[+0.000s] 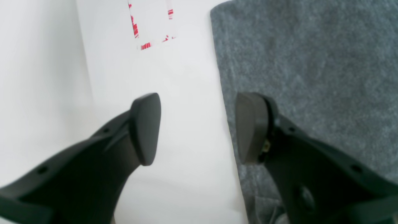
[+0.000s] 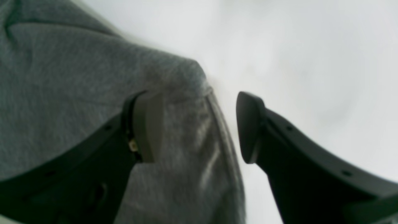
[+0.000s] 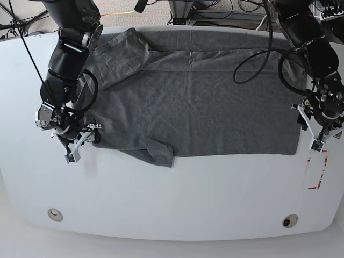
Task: Fold the T-shirt properly
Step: 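Move both grippers to the shirt hem and pinch its corners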
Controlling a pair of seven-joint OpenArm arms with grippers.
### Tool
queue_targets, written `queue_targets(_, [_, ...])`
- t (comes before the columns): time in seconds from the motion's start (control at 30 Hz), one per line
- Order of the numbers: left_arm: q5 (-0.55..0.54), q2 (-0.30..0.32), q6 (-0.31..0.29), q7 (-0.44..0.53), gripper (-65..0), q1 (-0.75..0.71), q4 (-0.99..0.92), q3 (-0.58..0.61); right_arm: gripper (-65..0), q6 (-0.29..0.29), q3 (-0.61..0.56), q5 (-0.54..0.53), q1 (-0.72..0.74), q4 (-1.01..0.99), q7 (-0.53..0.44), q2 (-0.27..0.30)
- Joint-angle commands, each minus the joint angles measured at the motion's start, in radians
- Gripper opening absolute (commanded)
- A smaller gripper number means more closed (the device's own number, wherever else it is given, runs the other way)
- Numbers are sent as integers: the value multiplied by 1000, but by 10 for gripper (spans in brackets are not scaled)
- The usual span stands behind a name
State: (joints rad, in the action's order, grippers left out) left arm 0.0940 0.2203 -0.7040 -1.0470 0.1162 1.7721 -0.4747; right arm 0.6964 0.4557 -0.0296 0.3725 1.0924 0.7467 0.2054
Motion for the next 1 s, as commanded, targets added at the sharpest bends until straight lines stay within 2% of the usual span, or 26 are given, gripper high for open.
queue_targets(0.0, [2,15,6,17,-306,20,10,-2,-298,2,1,-14,43,-53,-52,30])
queue_targets(0.13, [2,15,6,17,-306,17,8,-3,-298,2,-1,-11,47,-125,-120,30])
queue_targets(0.33, [2,15,6,18,-303,18,-1,-5,-315,2,-1,-5,56,-168,-138,27])
queue_targets(0.43, [2,15,6,20,-301,37,-58,-3,-415,2,-1,-5,55,-171,-138,27])
queue_targets(0.5, [2,15,6,30,-300,86,-127,-6,-510,2,-1,-5,55,-171,-138,25])
queue_targets(0.57, [2,18,6,66,-299,122,-212,-5,-599,2,-2,-3,55,-171,-138,15])
queue_targets(0.63, [2,18,6,119,-299,141,-285,-3,-650,2,-2,-3,55,-171,-138,13])
queue_targets(0.73, [2,18,10,231,-286,170,-424,1,-650,2,-2,-3,55,-171,-138,15])
queue_targets(0.87, [2,24,80,357,-210,245,-664,23,-650,2,-2,-3,55,-171,-138,13])
queue_targets(0.97, [0,47,136,428,-203,276,-777,23,-650,2,-2,-2,55,-171,-138,13])
